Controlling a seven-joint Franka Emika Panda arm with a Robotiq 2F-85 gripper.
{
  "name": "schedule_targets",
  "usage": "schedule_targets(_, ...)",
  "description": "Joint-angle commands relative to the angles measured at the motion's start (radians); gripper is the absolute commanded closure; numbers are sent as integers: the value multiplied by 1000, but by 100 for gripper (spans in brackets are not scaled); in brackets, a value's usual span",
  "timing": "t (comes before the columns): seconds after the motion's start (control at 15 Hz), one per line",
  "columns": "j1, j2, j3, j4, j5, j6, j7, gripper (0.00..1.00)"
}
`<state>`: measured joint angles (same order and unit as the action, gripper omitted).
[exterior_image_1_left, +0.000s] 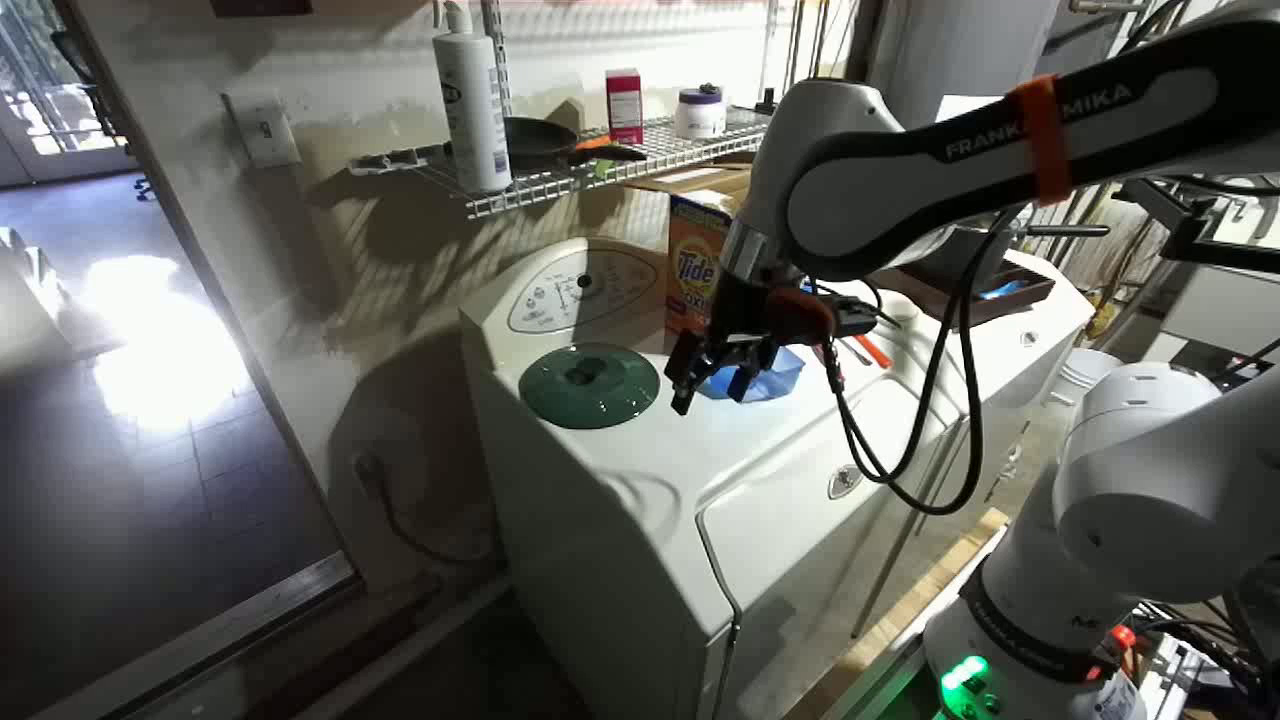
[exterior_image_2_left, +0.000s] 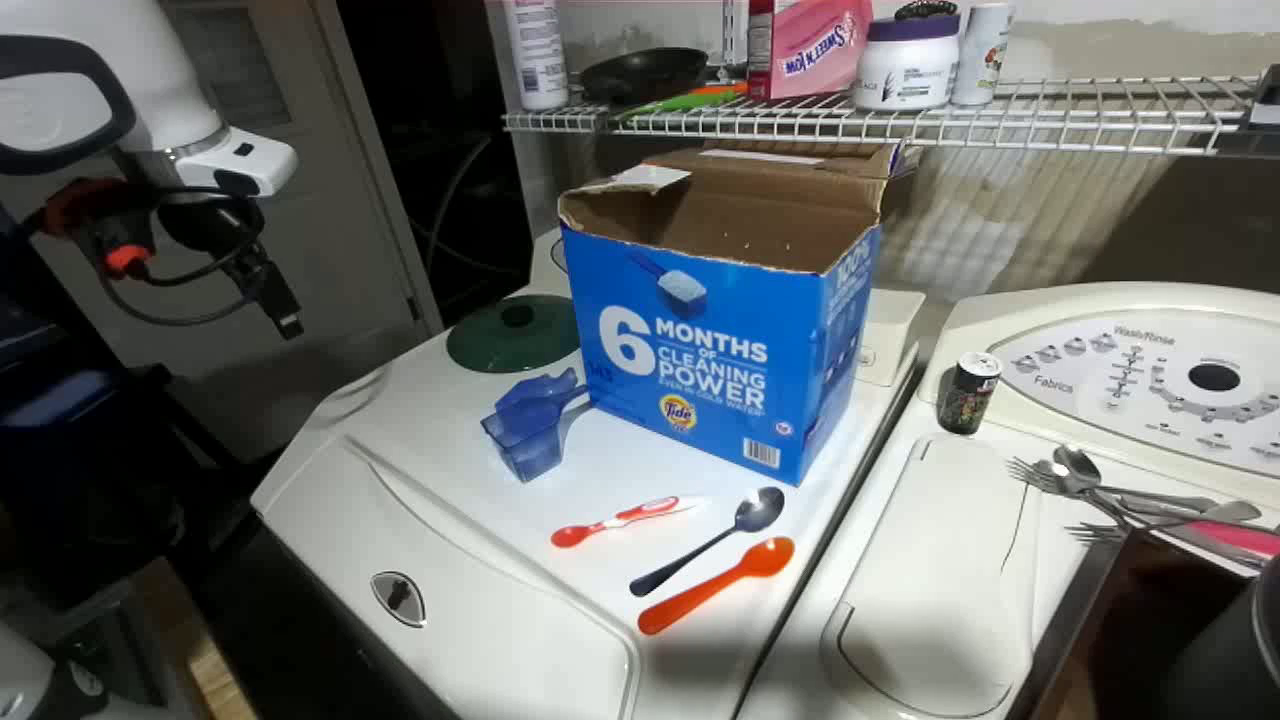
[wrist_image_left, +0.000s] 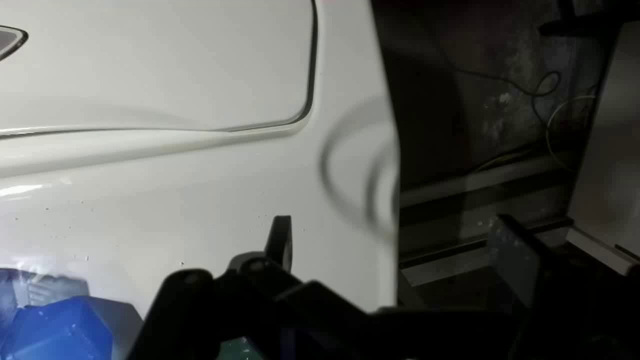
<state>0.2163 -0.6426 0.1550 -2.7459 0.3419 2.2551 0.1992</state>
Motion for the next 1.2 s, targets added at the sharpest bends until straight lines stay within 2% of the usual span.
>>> schedule_targets(0.0,-2,-1,1,2,0,-4,-1,0)
schedule_targets(0.33,-16,10,10,2,-15,7,14,0)
schedule_targets(0.87,-341,-115,-49,-3,-260,-8,155,0)
schedule_targets(1.13,-470,-144,-77,4,-438,-35,101,0)
